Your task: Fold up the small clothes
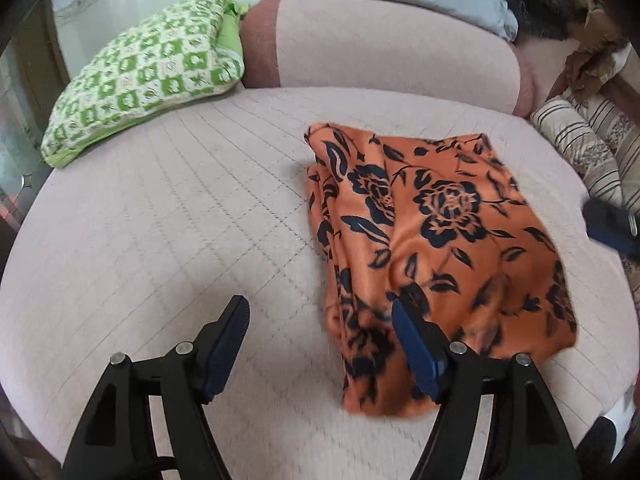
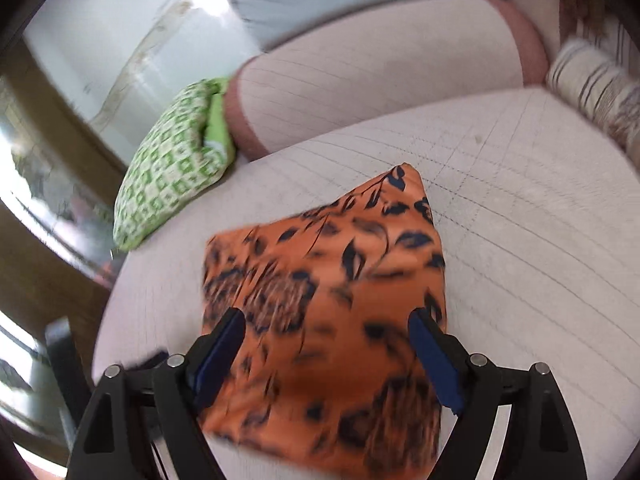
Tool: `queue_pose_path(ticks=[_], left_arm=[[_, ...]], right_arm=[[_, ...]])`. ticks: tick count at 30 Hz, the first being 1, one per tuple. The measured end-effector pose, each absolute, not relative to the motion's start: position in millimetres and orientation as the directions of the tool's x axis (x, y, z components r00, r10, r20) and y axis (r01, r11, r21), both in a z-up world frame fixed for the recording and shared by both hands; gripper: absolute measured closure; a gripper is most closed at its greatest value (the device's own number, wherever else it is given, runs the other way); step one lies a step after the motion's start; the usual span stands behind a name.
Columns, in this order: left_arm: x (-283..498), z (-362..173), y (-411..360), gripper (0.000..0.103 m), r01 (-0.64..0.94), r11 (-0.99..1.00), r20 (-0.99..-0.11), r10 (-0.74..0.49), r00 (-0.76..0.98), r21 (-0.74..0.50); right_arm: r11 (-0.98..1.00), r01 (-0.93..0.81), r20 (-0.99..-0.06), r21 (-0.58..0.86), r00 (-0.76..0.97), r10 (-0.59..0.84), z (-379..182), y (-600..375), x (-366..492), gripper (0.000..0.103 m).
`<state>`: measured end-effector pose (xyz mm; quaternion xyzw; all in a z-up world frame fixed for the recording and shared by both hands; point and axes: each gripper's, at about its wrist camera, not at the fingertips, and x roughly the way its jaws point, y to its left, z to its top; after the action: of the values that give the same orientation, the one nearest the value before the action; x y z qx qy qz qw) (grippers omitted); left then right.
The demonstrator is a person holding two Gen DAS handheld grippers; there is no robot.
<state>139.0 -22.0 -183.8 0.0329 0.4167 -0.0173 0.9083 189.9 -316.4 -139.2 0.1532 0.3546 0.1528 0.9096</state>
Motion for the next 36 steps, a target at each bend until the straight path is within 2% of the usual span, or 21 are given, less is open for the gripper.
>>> queue_pose_path(ticks=[3, 10, 14, 16, 17, 21, 24, 36], left_arm=[[109, -171, -21, 0.021, 0.045, 0.998, -0.734, -0.007, 0.679, 0.032], [49, -151, -31, 0.020, 0.050, 0.997, -0.685, 0.009, 0.728, 0.067], [29, -143, -30, 0.020, 0.034, 0.998, -0.665, 0.012, 0.747, 0.057], [22, -138, -28, 0.020, 0.030, 0.999, -0.664, 0.000, 0.748, 0.035], [18, -136, -26, 0.020, 0.026, 0.999, -0.657, -0.004, 0.754, 0.025], [9, -125, -25, 0.019, 0.024, 1.000, -0.640, -0.015, 0.768, 0.006], [4, -118, -23, 0.010, 0.017, 1.000, -0.628, -0.009, 0.778, 0.007], [-6, -112, -28, 0.009, 0.004, 0.999, -0.607, 0.025, 0.794, 0.047]], right_arm=[[0.930, -0.166, -0.595, 0.327, 0.729, 0.339, -135, -307, 150, 0.017], [0.982, -0.098, -0.664, 0.164, 0.725, 0.183, -149, -289, 75, 0.015], [0.995, -0.079, -0.670, 0.066, 0.735, 0.103, -144, -284, 53, 0.014], [0.997, -0.073, -0.664, 0.032, 0.744, 0.076, -138, -282, 48, 0.001], [0.997, -0.071, -0.651, 0.017, 0.756, 0.065, -133, -281, 43, 0.000], [0.998, -0.067, -0.627, -0.007, 0.777, 0.048, -119, -279, 34, 0.000], [0.998, -0.059, -0.620, -0.012, 0.783, 0.039, -114, -279, 30, 0.000], [0.997, -0.074, -0.603, -0.012, 0.796, 0.052, -106, -275, 19, 0.000]])
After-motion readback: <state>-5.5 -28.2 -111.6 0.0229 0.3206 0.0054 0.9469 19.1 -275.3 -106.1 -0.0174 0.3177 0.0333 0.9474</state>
